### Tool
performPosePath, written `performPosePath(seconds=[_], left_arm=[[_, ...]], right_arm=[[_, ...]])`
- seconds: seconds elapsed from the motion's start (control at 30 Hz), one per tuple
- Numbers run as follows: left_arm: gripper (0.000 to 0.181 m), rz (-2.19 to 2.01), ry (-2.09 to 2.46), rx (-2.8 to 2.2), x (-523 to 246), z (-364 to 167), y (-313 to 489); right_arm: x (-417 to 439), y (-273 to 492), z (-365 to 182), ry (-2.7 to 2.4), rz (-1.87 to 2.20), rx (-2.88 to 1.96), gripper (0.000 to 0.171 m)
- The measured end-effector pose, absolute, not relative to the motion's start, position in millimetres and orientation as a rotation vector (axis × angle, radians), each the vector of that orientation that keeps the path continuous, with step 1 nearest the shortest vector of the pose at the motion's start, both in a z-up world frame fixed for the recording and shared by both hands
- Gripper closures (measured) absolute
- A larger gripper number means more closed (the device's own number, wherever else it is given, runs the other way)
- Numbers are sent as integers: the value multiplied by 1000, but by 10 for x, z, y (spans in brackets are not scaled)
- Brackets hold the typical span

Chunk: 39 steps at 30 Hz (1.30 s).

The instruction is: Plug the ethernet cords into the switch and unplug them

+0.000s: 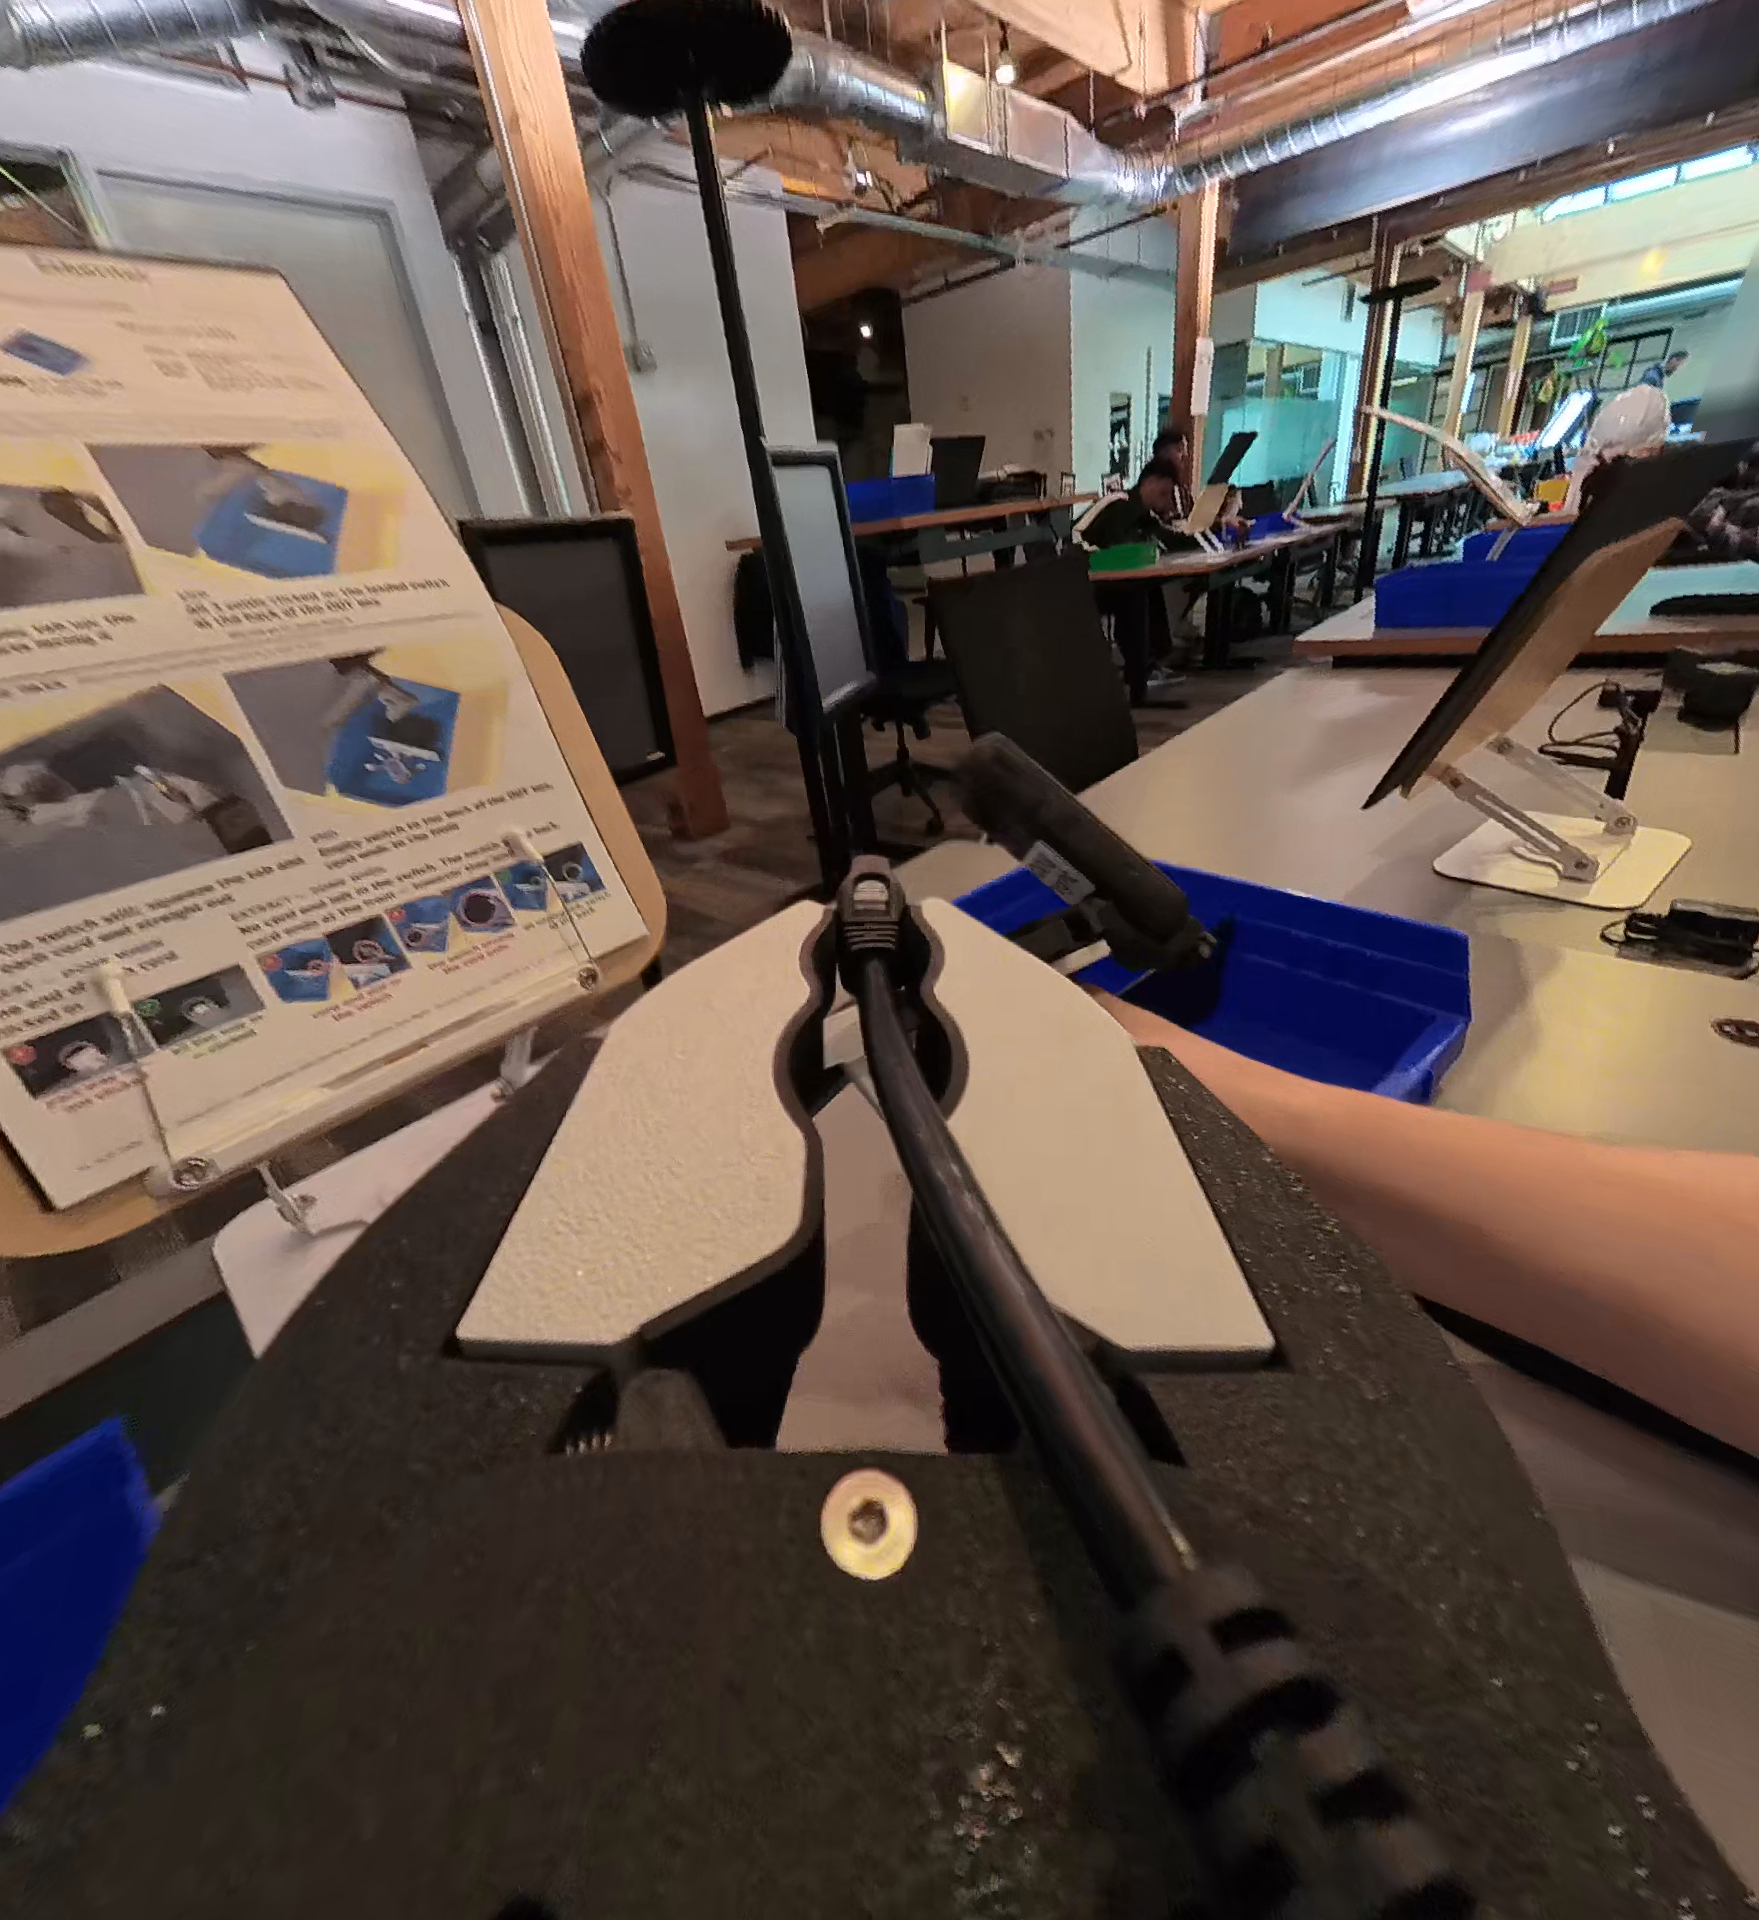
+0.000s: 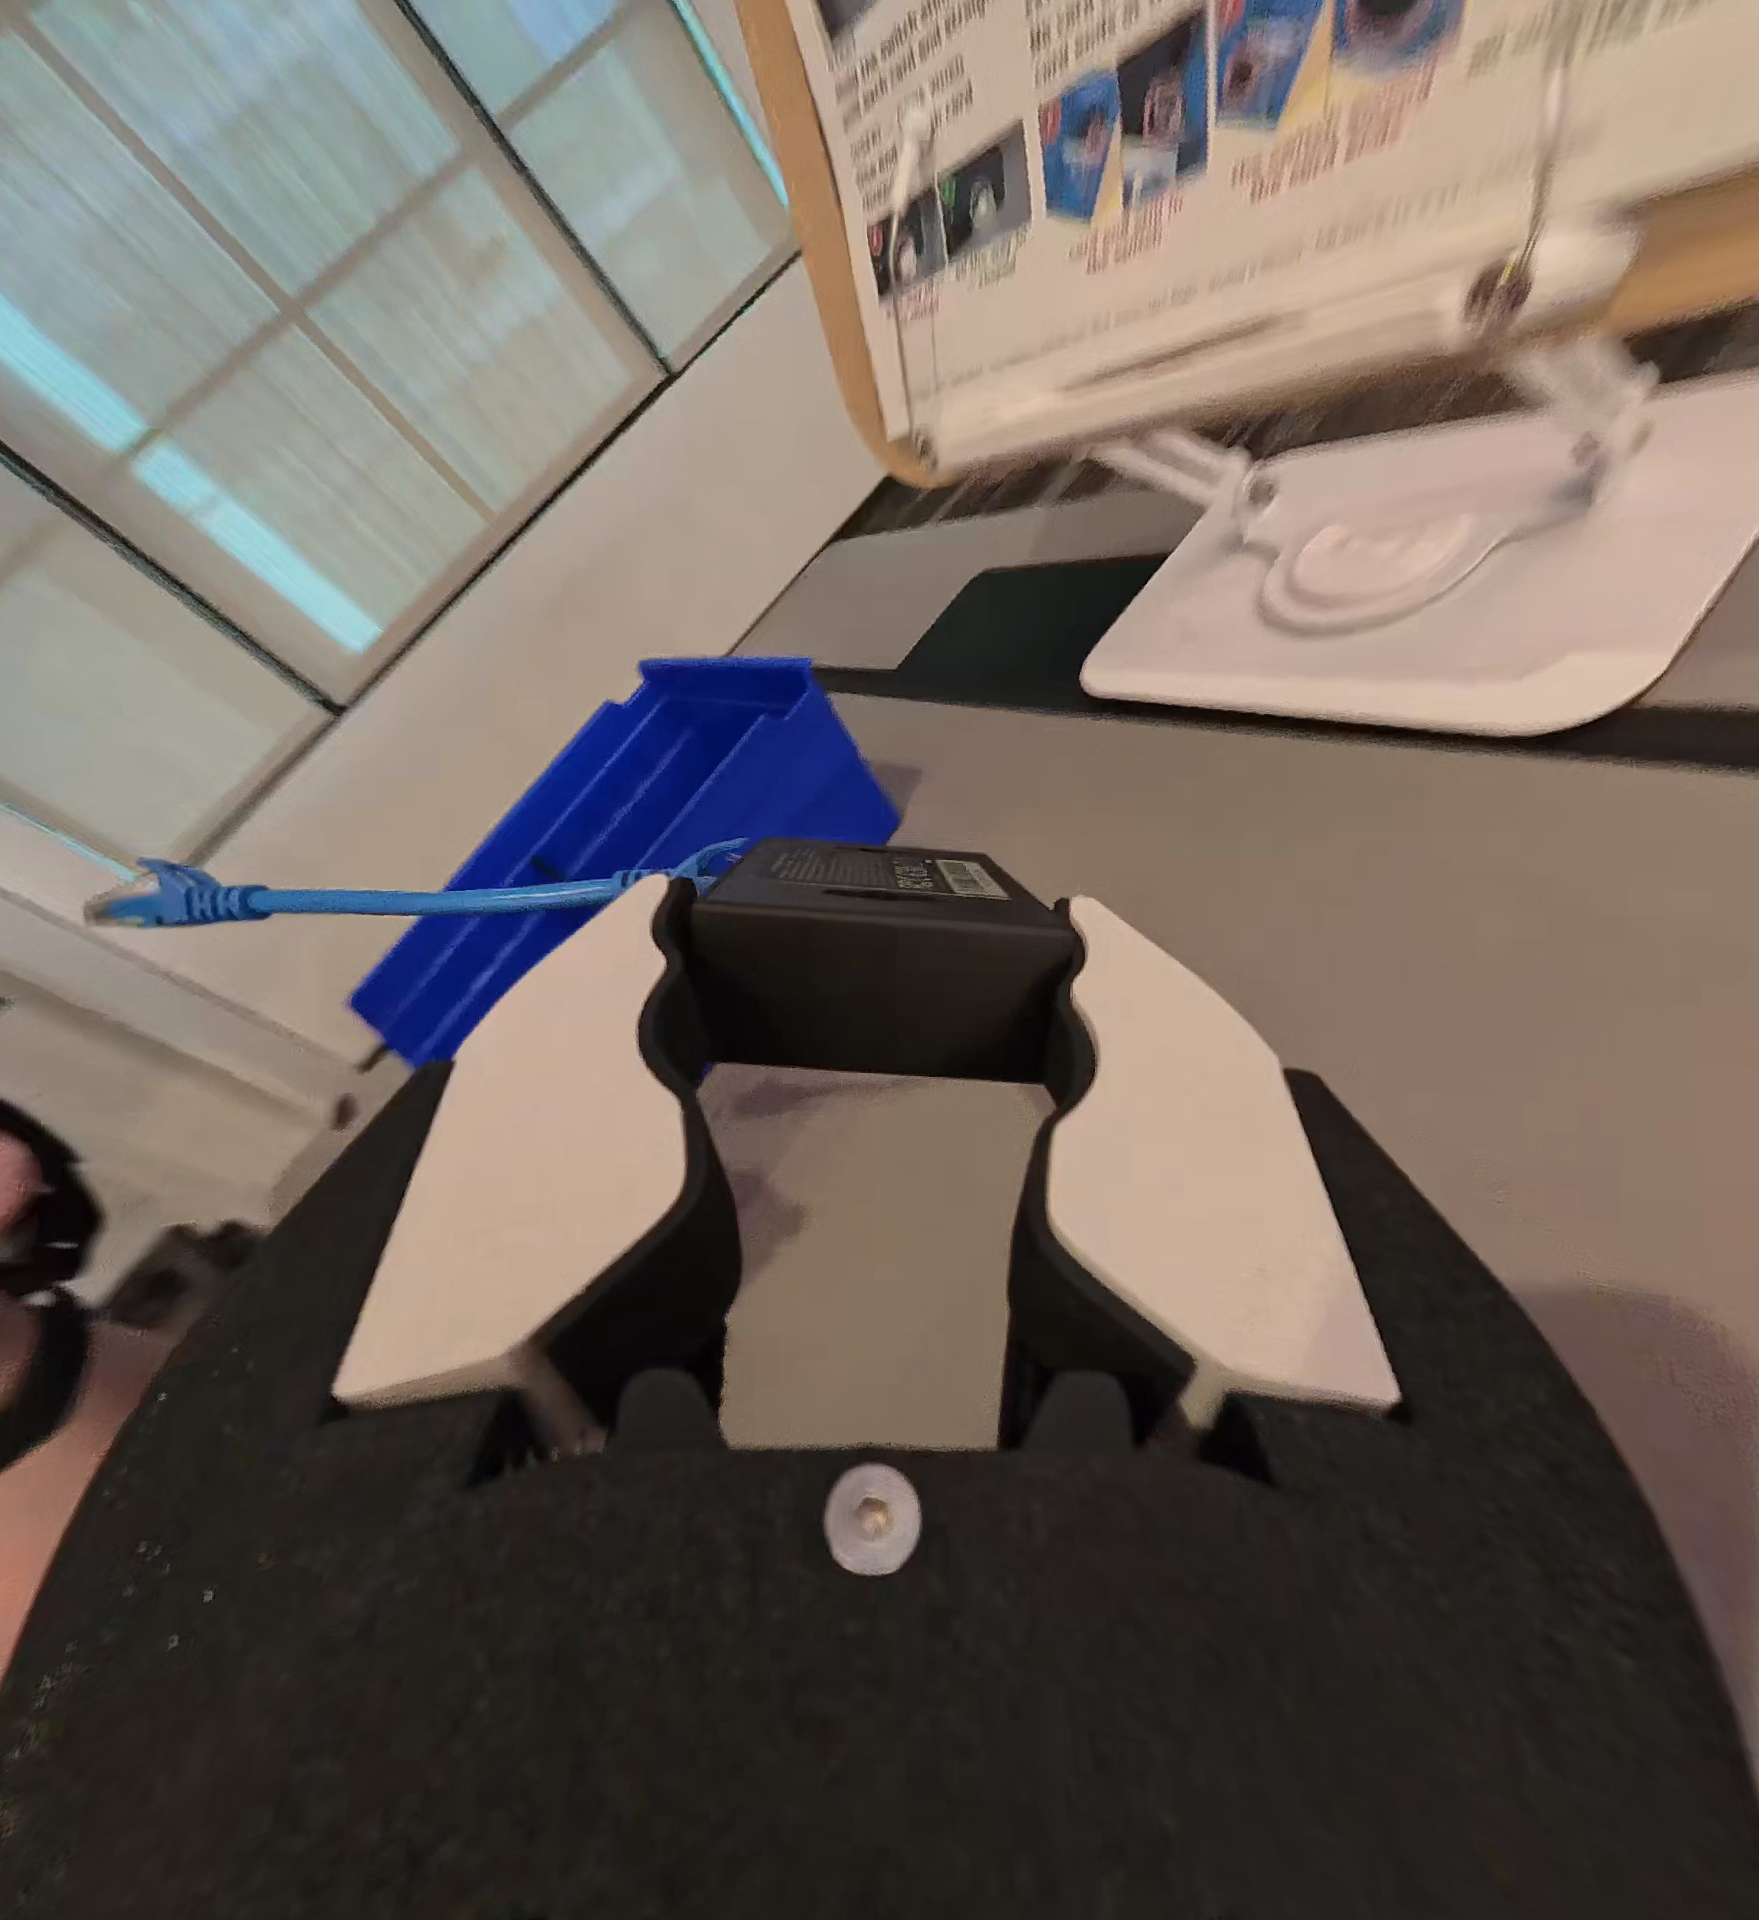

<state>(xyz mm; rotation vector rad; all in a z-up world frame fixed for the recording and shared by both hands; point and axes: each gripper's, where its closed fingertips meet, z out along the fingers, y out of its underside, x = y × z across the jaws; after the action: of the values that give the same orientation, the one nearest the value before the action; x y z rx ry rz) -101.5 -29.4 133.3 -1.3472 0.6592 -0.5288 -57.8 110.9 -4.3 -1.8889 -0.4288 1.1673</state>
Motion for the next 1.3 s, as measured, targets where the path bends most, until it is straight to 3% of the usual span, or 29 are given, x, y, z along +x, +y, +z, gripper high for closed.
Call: performPosePath(seconds=[0.17,0.43,0.77,1.3], left_arm=[[170,-546,696,-1420,-890,1106,-185],[170,-546,690,-1414,-975,1161,-164],[170,-553,687,-1408,-1025,1203,-172],[170,-577,678,-1377,-1097,1335,-251]], right_arm=[[-742,1066,-497,-412,1296,-2054,109],[-654,939,-912,-906,763,-2318,109],[-422,710,-1113,-1376,172,-2470,109],[-288,590,-1143,-1493,-46,-2729,106]])
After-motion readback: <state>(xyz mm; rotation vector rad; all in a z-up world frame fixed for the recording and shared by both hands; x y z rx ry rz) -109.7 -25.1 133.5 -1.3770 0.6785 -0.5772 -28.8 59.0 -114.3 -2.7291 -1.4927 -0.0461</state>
